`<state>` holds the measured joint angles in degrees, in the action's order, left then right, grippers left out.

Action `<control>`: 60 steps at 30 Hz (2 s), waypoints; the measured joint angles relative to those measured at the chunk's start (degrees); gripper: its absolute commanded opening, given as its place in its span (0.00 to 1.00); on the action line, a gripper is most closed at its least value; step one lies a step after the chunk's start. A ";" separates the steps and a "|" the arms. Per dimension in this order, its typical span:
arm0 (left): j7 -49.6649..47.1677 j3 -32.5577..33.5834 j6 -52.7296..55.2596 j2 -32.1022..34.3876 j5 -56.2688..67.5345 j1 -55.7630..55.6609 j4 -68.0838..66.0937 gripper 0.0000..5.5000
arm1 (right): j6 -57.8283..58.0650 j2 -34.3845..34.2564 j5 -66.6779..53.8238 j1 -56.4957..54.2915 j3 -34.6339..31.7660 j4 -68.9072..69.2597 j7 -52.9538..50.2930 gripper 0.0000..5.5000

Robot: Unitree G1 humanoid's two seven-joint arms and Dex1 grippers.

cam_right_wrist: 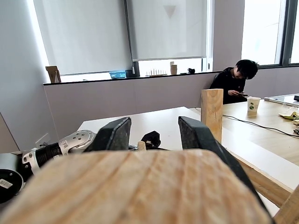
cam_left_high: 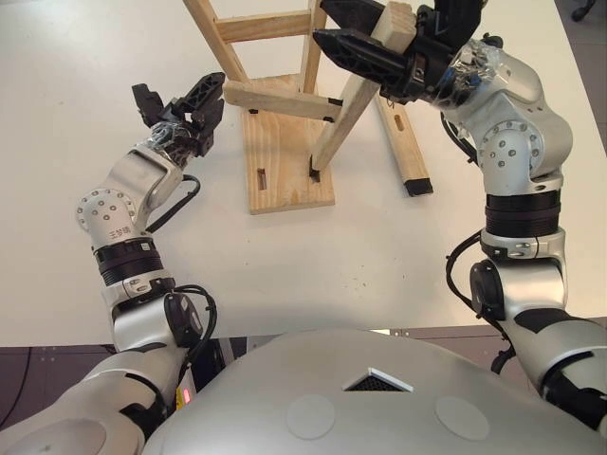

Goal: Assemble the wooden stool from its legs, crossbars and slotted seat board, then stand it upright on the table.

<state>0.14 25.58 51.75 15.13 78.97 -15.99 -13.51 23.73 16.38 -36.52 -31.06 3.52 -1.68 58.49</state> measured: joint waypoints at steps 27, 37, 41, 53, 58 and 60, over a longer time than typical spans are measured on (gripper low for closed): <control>0.46 1.62 -0.85 -8.78 -3.22 0.76 2.46 0.53 | -5.93 4.06 7.47 -1.71 7.55 1.54 9.30 0.30; 0.40 6.83 -2.85 -5.25 -3.53 0.46 2.22 0.53 | -5.90 4.73 7.15 -0.74 9.10 0.53 8.41 0.30; 0.41 6.80 -3.33 -5.38 -3.67 0.36 2.21 0.53 | -5.83 5.04 7.26 -0.76 10.81 1.32 6.91 0.30; 0.43 6.57 -3.54 -6.75 -3.72 0.38 1.93 0.53 | 2.02 6.49 3.39 -0.89 12.25 8.95 -4.76 0.35; 0.43 6.56 -4.44 -6.99 -4.93 0.84 1.12 0.53 | 8.65 7.09 2.62 1.81 13.31 8.44 -7.30 0.52; 0.48 6.46 -4.46 -6.97 -5.00 0.91 1.14 0.53 | 12.44 8.84 5.04 4.51 15.33 6.82 -7.89 0.57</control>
<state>0.62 32.04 47.29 8.16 73.97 -15.09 -12.37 36.17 25.21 -31.48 -26.55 18.85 5.14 50.60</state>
